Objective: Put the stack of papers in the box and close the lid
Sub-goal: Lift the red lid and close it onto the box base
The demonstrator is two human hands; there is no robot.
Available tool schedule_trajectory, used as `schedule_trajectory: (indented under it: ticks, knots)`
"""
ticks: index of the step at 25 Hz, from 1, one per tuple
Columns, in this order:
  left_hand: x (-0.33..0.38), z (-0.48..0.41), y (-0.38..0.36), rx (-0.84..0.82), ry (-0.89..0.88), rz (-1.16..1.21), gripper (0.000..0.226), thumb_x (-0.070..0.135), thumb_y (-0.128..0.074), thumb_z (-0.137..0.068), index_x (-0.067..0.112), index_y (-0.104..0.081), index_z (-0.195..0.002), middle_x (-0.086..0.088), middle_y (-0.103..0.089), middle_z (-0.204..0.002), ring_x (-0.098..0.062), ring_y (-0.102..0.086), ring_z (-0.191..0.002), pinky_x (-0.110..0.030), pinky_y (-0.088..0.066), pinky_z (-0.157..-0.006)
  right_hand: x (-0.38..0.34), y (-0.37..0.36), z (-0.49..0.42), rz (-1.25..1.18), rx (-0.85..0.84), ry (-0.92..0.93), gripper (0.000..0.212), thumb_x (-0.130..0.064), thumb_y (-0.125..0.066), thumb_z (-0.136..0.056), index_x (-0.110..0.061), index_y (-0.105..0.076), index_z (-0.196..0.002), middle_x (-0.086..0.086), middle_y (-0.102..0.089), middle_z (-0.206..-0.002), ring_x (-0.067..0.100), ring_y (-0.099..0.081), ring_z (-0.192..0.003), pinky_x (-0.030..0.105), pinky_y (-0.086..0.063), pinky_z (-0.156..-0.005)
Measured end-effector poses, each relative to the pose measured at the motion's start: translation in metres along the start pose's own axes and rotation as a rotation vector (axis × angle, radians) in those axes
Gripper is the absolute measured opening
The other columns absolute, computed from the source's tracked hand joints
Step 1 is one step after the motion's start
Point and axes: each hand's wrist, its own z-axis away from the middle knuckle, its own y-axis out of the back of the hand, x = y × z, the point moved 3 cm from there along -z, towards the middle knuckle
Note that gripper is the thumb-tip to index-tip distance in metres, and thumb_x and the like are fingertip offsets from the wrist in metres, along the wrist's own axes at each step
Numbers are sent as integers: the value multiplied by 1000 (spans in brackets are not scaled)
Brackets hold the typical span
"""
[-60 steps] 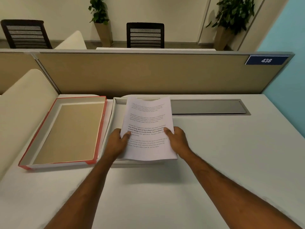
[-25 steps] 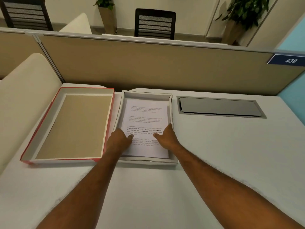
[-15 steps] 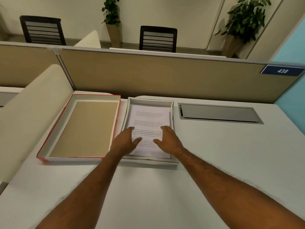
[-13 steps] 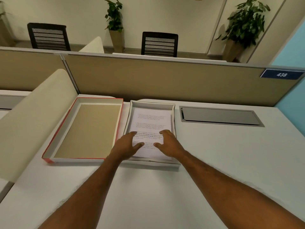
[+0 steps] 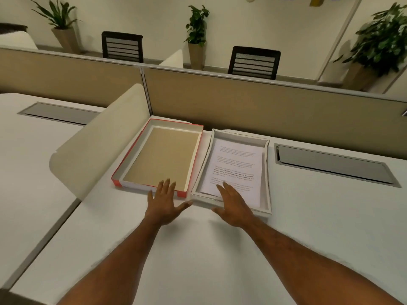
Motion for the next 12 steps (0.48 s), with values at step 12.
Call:
schedule_trajectory:
  ticks: [12]
  knots:
    - [-82,-11,29,114,245,154,105,84,-28,-77,17,-6,-155,-9,3,-164,-28,5,-151,-57,-7,-117,-76,-37,-66,-36,34,35,82,-60,-45,-89,-21,-12,-153,6,-10,-164,23,-8,-151,44,-6,-121]
